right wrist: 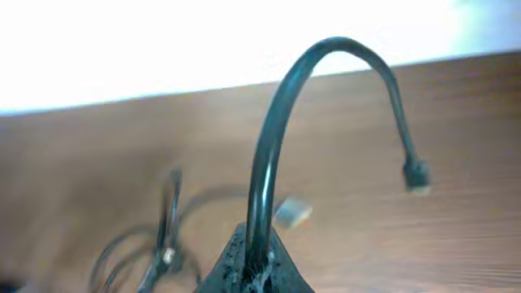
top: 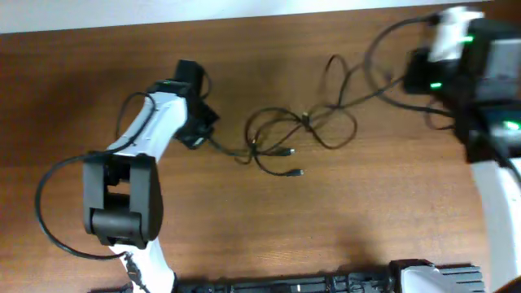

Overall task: Untangle cables
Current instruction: 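Drag the separated cable to the upper right with the right gripper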

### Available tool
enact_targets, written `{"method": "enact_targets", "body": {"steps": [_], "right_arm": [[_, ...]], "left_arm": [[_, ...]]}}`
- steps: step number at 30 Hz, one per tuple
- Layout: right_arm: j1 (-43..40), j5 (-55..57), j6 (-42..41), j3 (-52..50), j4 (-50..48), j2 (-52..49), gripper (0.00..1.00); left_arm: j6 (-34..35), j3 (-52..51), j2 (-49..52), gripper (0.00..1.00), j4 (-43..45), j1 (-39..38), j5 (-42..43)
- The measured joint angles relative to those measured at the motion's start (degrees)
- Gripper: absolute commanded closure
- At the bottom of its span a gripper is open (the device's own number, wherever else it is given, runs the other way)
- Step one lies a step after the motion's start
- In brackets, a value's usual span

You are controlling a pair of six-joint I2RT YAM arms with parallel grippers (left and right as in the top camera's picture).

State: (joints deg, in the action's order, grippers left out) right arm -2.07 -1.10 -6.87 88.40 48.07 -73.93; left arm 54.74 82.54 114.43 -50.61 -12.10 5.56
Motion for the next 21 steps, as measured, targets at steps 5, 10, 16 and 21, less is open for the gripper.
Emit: {"method": "enact_targets", "body": {"steps": [5,10,16,21], "right_arm": [[-4.28,2.40,0.63,5.09,1.25,2.47,0.96],[-4.28,22.12,5.86,16.20,-8.31,2.75,0.96],[-4.28,30.03,11.82,32.00,-9.88,3.96,0.96],[-4.42,0.09,1.40,31.80,22.99,-12.17,0.96]], "left_arm": [[-1.36,0.00,0.28,1.00,-5.27,8.57,-11.10],[-4.63,0.00,0.33,1.00,-7.63,11.15,-20.17],[-5.07,0.00,0.35,1.00,-8.92,17.99,-26.71],[-5.29,0.00,0.39,0.95,-9.11,23.43,-16.61]]}}
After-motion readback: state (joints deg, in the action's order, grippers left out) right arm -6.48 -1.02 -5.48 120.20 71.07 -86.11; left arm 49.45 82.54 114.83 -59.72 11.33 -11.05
